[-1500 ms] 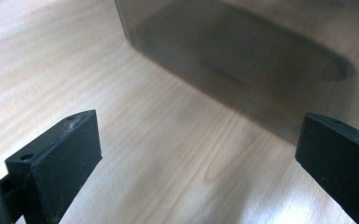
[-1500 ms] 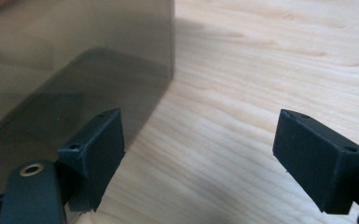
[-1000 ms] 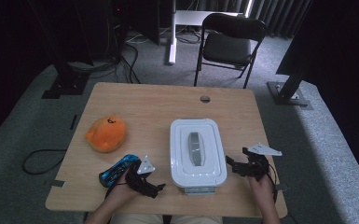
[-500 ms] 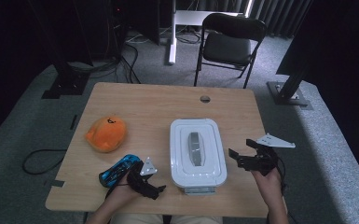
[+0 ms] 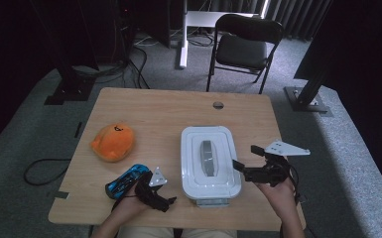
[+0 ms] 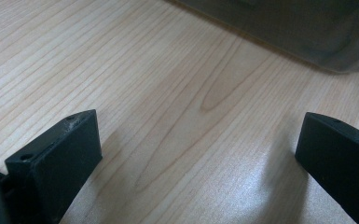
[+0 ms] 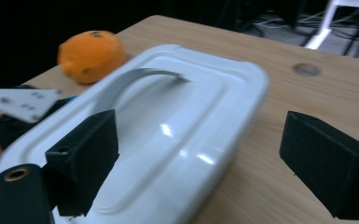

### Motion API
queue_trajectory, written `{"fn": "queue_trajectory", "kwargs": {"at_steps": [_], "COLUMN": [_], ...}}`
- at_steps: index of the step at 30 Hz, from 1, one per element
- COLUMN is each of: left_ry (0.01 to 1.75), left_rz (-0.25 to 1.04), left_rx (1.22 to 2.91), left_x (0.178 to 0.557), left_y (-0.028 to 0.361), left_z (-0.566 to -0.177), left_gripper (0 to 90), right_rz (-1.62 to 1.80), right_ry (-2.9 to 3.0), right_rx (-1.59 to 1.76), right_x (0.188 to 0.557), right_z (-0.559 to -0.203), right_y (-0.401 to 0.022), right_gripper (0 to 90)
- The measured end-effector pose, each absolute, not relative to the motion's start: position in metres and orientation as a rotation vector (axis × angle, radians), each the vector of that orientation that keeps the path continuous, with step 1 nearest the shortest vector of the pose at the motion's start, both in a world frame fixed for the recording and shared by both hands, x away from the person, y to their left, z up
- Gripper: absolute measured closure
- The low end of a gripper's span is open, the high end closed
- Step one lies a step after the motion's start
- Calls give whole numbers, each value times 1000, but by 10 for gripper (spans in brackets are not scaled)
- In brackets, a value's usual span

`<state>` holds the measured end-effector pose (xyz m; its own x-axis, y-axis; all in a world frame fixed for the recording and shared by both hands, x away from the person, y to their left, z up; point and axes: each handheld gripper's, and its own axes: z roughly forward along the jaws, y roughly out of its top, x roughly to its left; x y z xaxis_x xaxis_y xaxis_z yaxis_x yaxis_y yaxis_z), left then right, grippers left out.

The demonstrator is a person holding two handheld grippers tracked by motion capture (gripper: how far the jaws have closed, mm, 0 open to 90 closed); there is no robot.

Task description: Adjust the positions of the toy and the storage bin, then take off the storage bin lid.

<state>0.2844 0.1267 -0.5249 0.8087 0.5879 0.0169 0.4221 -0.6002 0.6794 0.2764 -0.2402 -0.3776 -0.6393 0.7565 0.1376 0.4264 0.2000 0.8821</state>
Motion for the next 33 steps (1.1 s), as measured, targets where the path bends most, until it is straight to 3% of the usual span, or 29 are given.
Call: {"fn": "queue_trajectory", "kwargs": {"at_steps": [19,33], "left_ry": [743,751], "left_rz": [315,315], "left_rx": [2303,2298], "left_x": [283,282], "left_y": [128,129], "left_z": [-525,-525], "left_gripper": [7,7], "right_rz": [1401,1291], "right_ry": [2331,2346], "right_rx": [1053,1066], "right_x": [276,276], "right_z": [-397,-401], "right_y": [-187,-169], "right_gripper": [118,181]}}
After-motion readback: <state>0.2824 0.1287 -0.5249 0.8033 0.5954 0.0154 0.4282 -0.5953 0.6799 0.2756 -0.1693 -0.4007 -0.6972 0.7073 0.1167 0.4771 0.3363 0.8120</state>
